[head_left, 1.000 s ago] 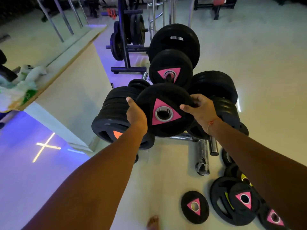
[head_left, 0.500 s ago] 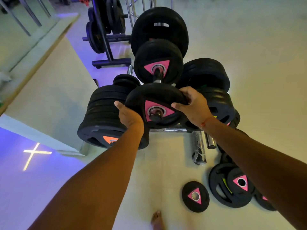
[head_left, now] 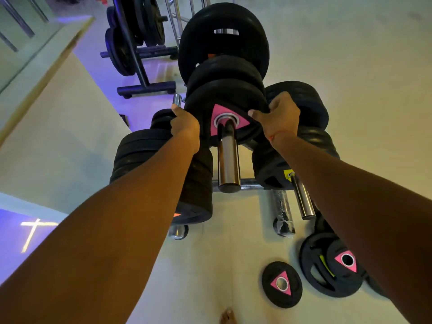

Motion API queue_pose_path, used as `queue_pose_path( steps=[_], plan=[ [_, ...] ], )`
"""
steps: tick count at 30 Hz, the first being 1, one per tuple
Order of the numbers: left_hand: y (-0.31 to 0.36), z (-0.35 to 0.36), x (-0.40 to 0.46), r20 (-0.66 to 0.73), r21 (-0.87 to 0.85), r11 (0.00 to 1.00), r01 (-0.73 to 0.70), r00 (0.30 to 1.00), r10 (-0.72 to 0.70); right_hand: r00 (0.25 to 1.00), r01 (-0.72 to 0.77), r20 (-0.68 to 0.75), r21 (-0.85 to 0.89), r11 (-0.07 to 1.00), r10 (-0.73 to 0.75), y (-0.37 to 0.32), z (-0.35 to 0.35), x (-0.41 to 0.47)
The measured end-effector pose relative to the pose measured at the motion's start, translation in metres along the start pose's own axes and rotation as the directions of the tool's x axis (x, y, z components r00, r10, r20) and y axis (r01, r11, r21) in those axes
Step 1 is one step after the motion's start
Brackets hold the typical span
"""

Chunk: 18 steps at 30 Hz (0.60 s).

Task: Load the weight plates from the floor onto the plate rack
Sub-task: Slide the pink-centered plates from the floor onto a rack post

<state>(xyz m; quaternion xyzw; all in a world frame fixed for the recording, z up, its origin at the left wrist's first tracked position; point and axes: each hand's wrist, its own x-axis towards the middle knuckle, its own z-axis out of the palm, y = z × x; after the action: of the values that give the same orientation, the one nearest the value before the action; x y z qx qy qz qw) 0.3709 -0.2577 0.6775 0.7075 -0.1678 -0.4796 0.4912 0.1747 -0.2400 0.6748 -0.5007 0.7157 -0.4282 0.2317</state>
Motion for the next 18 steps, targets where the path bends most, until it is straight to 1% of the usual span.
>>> queue_pose_path(
  steps=[2, 3, 7, 10, 11, 13, 15, 16, 18],
  plan=[
    [0.002, 0.007, 0.005, 0.060, -0.071, 0.996, 0.049, 0.997, -0.045, 1.000, -0.003, 0.000, -0.027, 1.000, 0.003, -0.002, 0.004, 0.011],
    [0.003, 0.009, 0.009, 0.063, -0.081, 0.995, 0.062, 0.996, -0.057, 1.000, -0.003, 0.000, -0.041, 0.999, 0.003, -0.003, 0.005, 0.015],
    [0.010, 0.012, 0.011, 0.078, -0.061, 0.997, 0.042, 0.996, -0.037, 1.000, 0.000, -0.027, -0.063, 0.998, -0.001, -0.006, 0.013, 0.024],
    [0.013, 0.011, 0.008, 0.132, -0.068, 0.997, 0.029, 0.991, -0.020, 0.999, -0.007, -0.051, -0.061, 0.998, 0.004, -0.005, 0.016, 0.027],
    [0.012, 0.010, 0.009, 0.131, -0.058, 0.998, 0.027, 0.991, -0.019, 0.999, -0.007, -0.054, -0.054, 0.999, 0.004, -0.003, 0.016, 0.027],
    [0.007, 0.006, 0.006, 0.112, -0.062, 0.998, 0.002, 0.994, 0.005, 1.000, 0.001, -0.030, -0.040, 0.999, -0.002, 0.002, 0.013, 0.021],
    [-0.009, 0.000, 0.006, 0.125, -0.060, 0.998, -0.028, 0.992, 0.035, 1.000, 0.003, 0.026, -0.014, 1.000, -0.003, 0.011, 0.009, 0.005],
    [-0.020, -0.004, 0.004, 0.129, -0.039, 0.998, -0.045, 0.990, 0.049, 0.999, -0.002, 0.048, -0.002, 1.000, 0.002, 0.019, 0.007, -0.005],
    [-0.050, -0.011, 0.002, 0.087, 0.016, 0.999, -0.051, 0.995, 0.050, 0.997, -0.012, 0.074, 0.003, 1.000, 0.012, 0.040, 0.004, -0.028]
  ],
)
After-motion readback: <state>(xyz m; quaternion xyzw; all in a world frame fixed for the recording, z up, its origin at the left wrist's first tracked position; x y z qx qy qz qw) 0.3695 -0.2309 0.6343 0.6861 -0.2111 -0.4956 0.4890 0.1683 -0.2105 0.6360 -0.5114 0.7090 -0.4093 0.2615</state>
